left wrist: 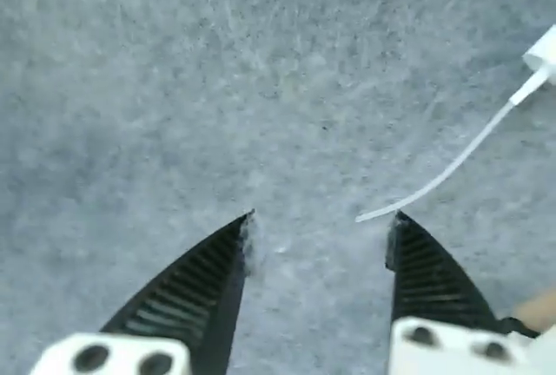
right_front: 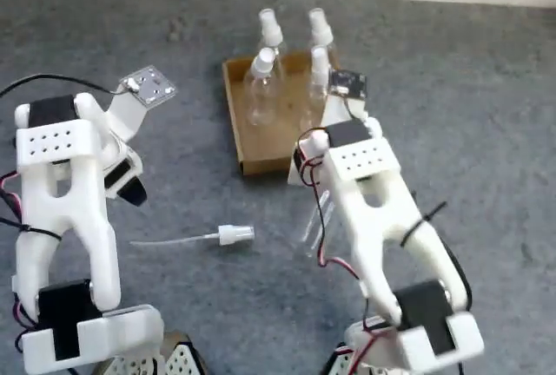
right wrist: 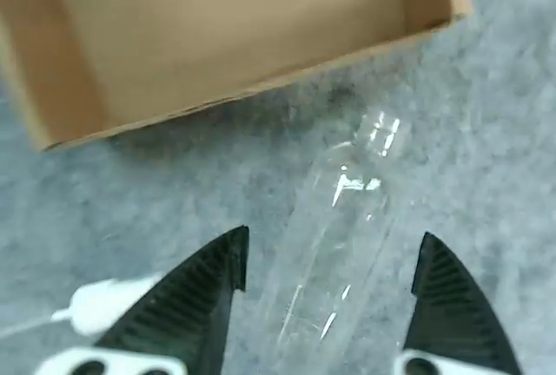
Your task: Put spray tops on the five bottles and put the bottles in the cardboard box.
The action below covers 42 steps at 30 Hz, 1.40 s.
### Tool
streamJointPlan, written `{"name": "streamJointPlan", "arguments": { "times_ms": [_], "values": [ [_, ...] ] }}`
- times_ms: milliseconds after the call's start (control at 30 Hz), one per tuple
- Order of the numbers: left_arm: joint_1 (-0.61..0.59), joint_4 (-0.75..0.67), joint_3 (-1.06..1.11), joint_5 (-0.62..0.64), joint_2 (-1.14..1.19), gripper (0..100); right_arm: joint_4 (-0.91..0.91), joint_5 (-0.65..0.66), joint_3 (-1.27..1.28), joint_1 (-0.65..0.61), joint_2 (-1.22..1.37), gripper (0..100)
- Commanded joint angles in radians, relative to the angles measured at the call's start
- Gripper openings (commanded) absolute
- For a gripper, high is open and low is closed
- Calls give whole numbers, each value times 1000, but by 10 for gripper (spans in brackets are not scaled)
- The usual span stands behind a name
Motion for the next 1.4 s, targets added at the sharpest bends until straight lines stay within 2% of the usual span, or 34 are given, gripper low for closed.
{"name": "streamJointPlan", "arguments": {
  "times_ms": [0,200,300,433,533,633,833,1100,1267,1367],
  "values": [
    [41,-6,-1,-17,-41,200,-62,-92,-15,4,61,249],
    [107,-6,2,-18,-41,200,-96,-140,-10,25,116,245],
    [188,-12,54,-20,-42,200,-97,-130,-5,45,122,221],
    [314,-15,173,-15,-48,200,-97,48,2,108,124,90],
    [364,-17,217,-12,-48,200,-99,164,33,168,124,22],
    [386,-63,239,49,-48,200,-114,255,87,217,120,16],
    [476,-97,297,60,-48,200,-127,582,162,306,117,16],
    [605,-351,404,126,-41,226,-104,812,168,374,116,17],
    [656,-548,555,126,-39,204,-104,825,180,371,122,19],
    [653,-621,601,127,-39,200,-110,827,213,364,122,65]
  ]
}}
